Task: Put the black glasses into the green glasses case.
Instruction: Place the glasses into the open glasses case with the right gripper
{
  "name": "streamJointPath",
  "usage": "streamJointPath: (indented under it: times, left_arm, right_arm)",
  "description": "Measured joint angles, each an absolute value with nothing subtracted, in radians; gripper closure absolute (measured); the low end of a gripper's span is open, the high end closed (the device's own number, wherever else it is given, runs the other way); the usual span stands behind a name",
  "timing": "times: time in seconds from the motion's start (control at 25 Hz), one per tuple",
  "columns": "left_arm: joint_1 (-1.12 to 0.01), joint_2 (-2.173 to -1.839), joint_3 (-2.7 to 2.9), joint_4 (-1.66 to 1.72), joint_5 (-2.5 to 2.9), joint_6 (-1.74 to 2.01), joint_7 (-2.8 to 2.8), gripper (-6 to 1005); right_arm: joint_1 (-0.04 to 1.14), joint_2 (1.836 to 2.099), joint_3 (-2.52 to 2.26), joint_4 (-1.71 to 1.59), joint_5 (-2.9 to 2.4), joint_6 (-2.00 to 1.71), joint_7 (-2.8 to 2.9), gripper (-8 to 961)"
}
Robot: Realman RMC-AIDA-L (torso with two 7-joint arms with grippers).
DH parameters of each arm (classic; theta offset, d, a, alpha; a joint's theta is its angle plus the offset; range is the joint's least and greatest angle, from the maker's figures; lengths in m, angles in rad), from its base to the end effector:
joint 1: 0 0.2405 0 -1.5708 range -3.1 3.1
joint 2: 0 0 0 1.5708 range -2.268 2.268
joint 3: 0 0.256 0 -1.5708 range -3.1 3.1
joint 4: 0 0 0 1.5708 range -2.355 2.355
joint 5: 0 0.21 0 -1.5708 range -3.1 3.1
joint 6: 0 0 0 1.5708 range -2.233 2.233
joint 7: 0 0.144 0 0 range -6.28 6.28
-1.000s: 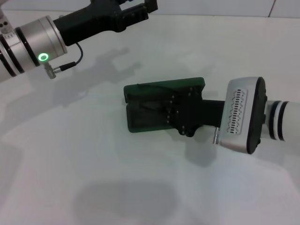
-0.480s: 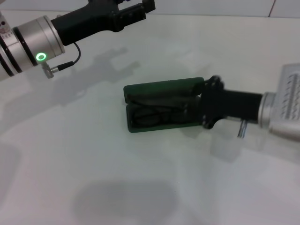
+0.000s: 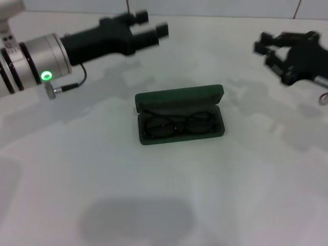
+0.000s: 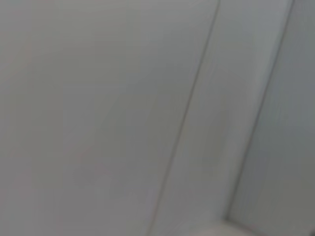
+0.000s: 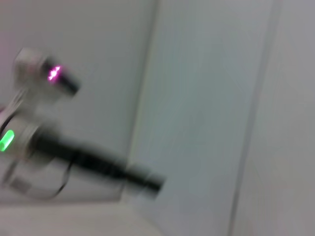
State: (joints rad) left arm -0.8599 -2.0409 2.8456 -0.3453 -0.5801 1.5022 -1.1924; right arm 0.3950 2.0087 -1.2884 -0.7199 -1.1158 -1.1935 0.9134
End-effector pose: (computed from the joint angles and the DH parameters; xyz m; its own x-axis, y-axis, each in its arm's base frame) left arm -0.2232 0.3919 -0.0001 0.6345 0.2732 0.7230 0.5614 -0.8059 -0.1881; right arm 0.2321 0.3596 0.0149 0.7941 0.1311 -0.5934 -0.2781 -0.7898 -0.5467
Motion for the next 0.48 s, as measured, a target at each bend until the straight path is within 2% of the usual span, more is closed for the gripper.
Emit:
streamJointPath:
  times: [0.12,0.24,0.32,0.48]
  left_arm:
    - [-0.87,-2.039,2.846,-0.355,-0.489,1.495,-1.212,212]
    - [-0.881,-2.042,2.846,-0.374,-0.444,1.478,-1.245,212]
    - [-0.882,-2.045,2.846,-0.38,-0.442,1.474,-1.243,212]
    - [-0.886,-2.037,2.845,-0.377,-0.396,1.509,-1.228,212]
  right_arm:
    - [0.417,1.98,-1.228,-0.682,-1.124,-1.221,0.972,784]
    - [0.428,1.972,-1.229,-0.673,-1.126,-1.221,0.992,783]
    - [0.437,1.973,-1.247,-0.672,-1.147,-1.229,0.998,783]
    - [0.461,2.003,-1.269,-0.678,-1.264,-1.23,1.015,783]
